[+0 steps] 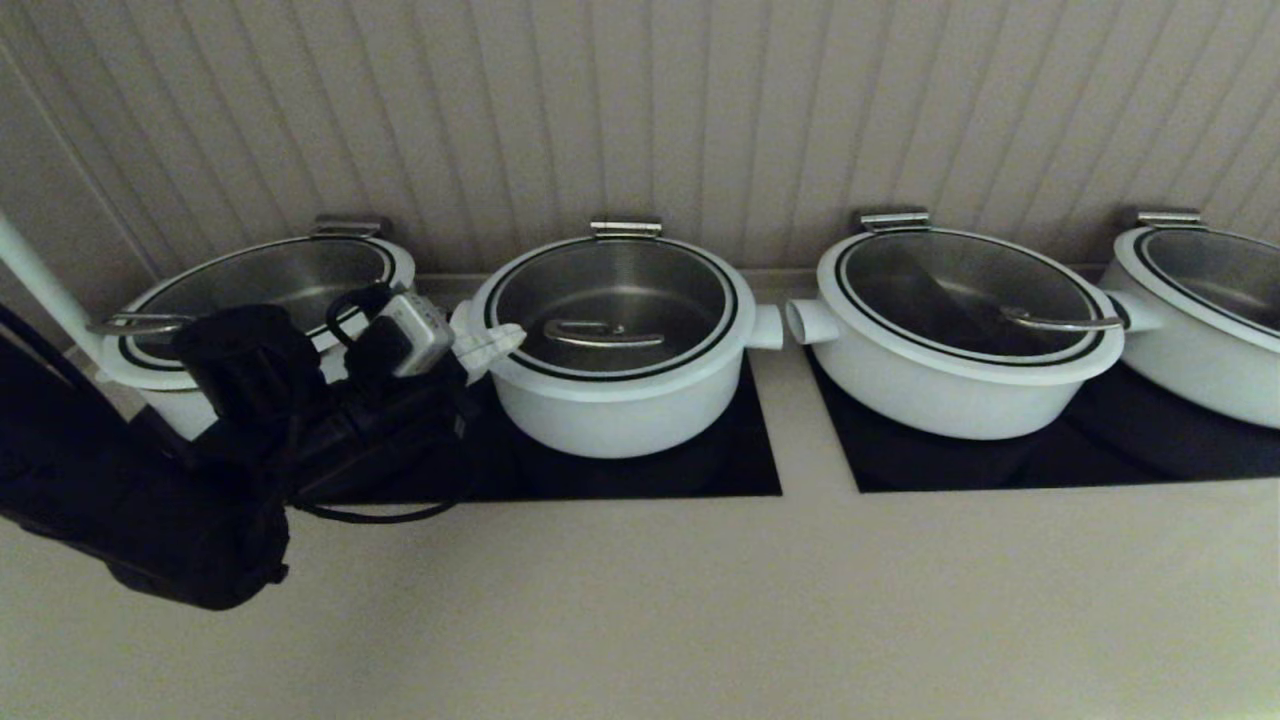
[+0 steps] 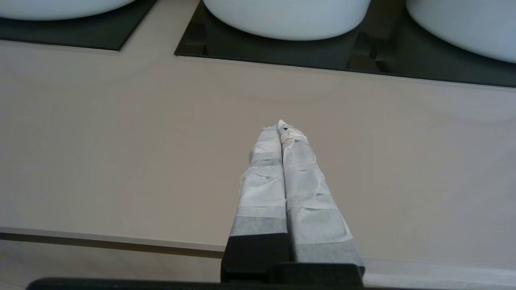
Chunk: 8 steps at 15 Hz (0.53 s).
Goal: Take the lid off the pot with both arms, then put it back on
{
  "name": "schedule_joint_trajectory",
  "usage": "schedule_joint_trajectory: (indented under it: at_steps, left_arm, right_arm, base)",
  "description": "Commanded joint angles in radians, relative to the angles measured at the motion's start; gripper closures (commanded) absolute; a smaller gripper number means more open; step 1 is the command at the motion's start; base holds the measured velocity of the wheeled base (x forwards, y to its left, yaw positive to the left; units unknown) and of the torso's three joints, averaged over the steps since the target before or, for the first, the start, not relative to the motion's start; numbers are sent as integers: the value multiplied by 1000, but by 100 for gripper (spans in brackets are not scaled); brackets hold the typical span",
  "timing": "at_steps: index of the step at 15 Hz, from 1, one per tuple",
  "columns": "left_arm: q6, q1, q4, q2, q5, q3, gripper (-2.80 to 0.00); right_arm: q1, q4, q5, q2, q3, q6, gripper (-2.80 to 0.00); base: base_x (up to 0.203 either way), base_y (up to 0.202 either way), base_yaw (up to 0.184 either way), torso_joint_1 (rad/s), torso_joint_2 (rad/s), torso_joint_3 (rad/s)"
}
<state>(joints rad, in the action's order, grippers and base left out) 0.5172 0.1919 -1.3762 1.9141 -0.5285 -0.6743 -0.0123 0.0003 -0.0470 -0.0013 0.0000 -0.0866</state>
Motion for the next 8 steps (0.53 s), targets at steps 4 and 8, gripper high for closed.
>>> schedule_joint_trajectory:
  at_steps: [4, 8]
  left_arm:
    - [-17, 0, -8, -248, 4, 13, 0]
    - [-46, 0, 26, -488, 98, 105, 0]
  right_arm:
    - [0, 0, -1, 1, 0, -1, 0]
    - [0, 1, -1, 1, 0, -1, 0]
  base:
    - [0, 0, 0, 0, 0, 0]
    - [0, 0, 0, 0, 0, 0]
